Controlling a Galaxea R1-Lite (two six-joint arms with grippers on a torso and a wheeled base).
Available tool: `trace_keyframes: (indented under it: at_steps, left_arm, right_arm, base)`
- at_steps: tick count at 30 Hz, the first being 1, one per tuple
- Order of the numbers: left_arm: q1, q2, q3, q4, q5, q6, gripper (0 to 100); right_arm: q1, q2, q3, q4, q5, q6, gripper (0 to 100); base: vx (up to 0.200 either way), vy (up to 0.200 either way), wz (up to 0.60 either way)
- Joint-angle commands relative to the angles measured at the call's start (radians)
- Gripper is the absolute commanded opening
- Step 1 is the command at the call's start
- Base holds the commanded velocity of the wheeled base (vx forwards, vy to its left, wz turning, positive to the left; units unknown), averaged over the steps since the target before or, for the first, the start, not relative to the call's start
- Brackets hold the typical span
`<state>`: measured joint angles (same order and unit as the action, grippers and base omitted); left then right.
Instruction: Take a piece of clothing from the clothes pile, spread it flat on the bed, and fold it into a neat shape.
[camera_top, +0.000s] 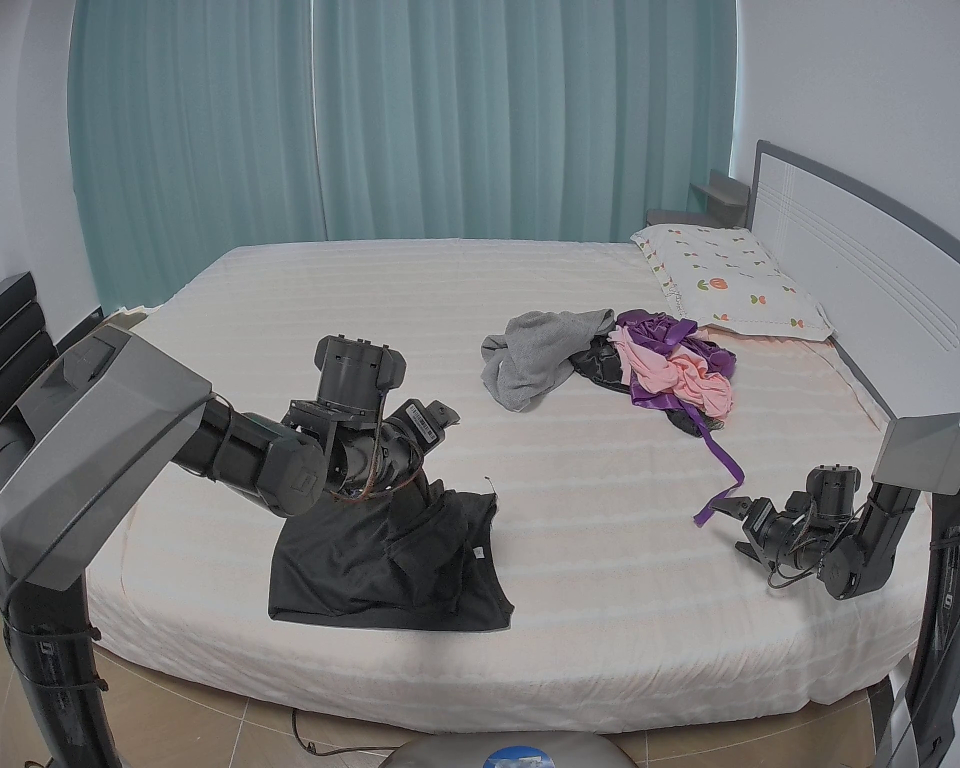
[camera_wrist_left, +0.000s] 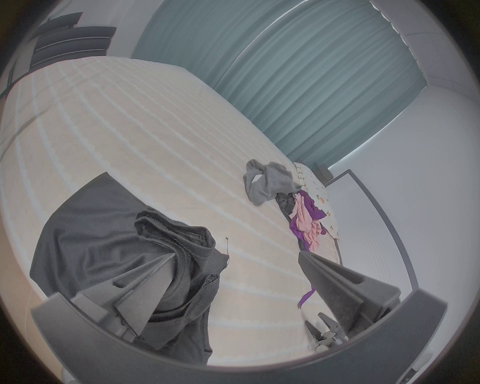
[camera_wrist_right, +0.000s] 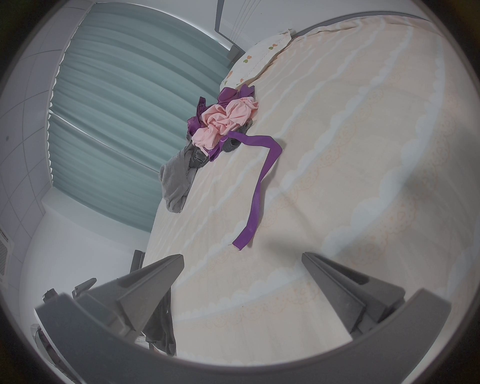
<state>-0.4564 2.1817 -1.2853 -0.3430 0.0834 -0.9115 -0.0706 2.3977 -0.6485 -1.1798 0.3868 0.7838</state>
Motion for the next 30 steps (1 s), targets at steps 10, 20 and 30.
trace_keyframes:
  at_steps: [10,20,30]
  left_arm:
    - [0.005,-0.011,0.021,0.136,-0.051,0.111,100]
    - [0.061,-0.083,0.049,0.21,-0.056,0.103,100]
    - [0.153,-0.218,0.202,0.208,-0.134,0.089,100]
  right_arm:
    - [0.0,0.0,0.0,-0.001,0.001,0.0,100]
    - [0.0,0.0,0.0,0.0,0.001,0.0,100]
    - [0.0,-0.002,0.0,0.0,0.0,0.0,100]
  base:
    - [0.0,0.0,0.0]
    - [0.0,0.0,0.0]
    - [0.0,0.0,0.0]
